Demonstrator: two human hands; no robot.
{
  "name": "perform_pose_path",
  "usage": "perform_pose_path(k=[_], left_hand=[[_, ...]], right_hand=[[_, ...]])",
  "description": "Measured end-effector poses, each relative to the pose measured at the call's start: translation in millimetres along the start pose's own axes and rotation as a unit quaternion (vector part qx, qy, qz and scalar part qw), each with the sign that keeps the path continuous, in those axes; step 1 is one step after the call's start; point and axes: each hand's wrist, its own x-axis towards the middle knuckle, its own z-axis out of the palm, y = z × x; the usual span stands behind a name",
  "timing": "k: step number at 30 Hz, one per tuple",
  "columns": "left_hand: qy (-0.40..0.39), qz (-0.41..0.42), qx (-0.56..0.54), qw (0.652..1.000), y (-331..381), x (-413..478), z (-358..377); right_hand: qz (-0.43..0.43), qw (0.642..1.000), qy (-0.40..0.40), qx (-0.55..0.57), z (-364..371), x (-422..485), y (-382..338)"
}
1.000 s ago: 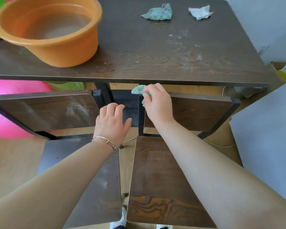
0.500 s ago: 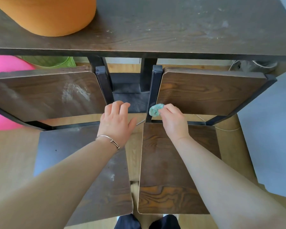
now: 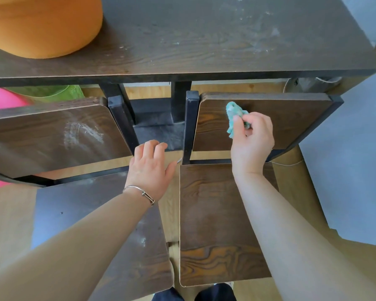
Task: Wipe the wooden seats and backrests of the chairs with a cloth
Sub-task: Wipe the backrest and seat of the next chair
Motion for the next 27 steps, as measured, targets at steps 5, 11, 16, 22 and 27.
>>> perform_pose_path(k=[5, 11, 16, 22, 27], left_hand=[[-0.008, 0.005, 0.003, 1.0, 2, 2, 5], [-0.021, 0.004, -0.004, 1.0, -1, -3, 18], [-0.024, 0.008, 0.005, 1.0, 8, -5, 18], [-0.015, 0.021, 0.005, 1.0, 28, -2, 15], [-0.02, 0.022, 0.015, 0.999, 50, 0, 17]], right_hand=[[0.094, 0.995, -0.004, -0.013, 13, -11, 22], [0.337, 0.941, -0.036, 0.0, 37, -43, 46], [0.388, 0.917, -0.02, 0.093, 25, -37, 42], [0.305, 0.939, -0.012, 0.16, -20, 14, 30], [0.168, 0.983, 0.014, 0.079, -56, 41, 40]])
